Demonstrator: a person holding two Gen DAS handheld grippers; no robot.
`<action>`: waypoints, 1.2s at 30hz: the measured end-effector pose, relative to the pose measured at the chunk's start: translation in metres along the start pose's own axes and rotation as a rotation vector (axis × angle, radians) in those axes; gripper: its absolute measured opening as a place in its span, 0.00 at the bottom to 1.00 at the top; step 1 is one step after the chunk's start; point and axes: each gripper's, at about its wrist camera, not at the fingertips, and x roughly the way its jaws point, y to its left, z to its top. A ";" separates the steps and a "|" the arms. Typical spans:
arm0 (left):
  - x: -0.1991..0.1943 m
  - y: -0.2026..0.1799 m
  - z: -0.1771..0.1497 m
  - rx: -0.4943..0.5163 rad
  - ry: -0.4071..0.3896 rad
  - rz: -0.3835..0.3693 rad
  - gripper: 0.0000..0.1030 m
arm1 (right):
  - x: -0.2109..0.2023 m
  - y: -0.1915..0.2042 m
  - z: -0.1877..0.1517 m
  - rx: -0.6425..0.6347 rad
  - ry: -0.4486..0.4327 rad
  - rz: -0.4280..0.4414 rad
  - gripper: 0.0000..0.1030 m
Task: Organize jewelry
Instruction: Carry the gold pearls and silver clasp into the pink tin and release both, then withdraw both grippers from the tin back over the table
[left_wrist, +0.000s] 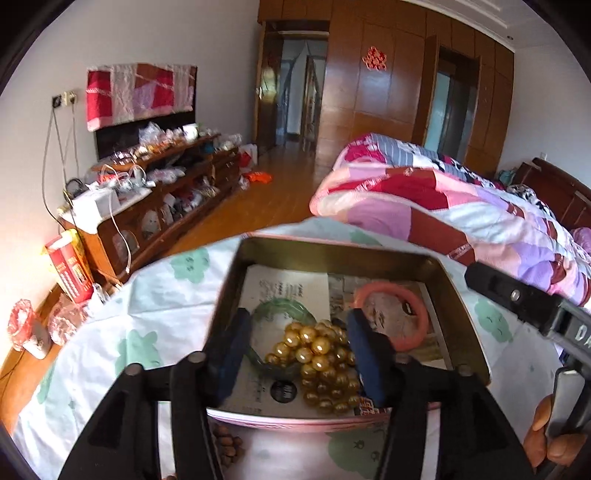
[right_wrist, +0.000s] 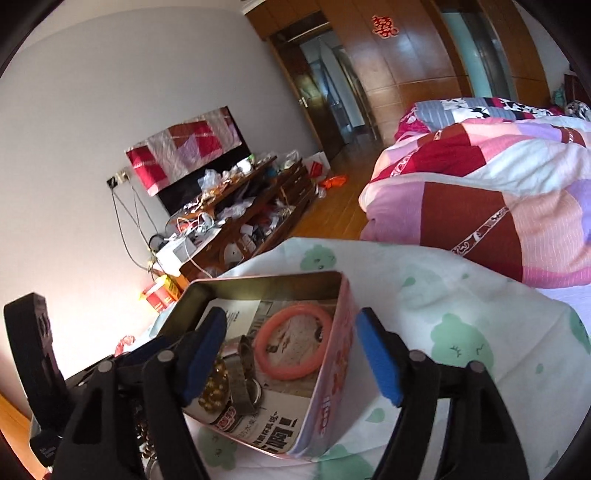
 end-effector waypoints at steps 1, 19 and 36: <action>-0.002 0.001 0.000 -0.003 -0.009 0.005 0.57 | 0.000 0.000 0.000 -0.001 -0.001 -0.008 0.74; -0.045 -0.014 -0.035 0.004 -0.001 0.103 0.58 | -0.035 0.009 -0.026 -0.018 -0.035 -0.097 0.79; -0.076 -0.020 -0.063 -0.010 0.011 0.134 0.58 | -0.063 0.023 -0.055 -0.075 -0.062 -0.154 0.81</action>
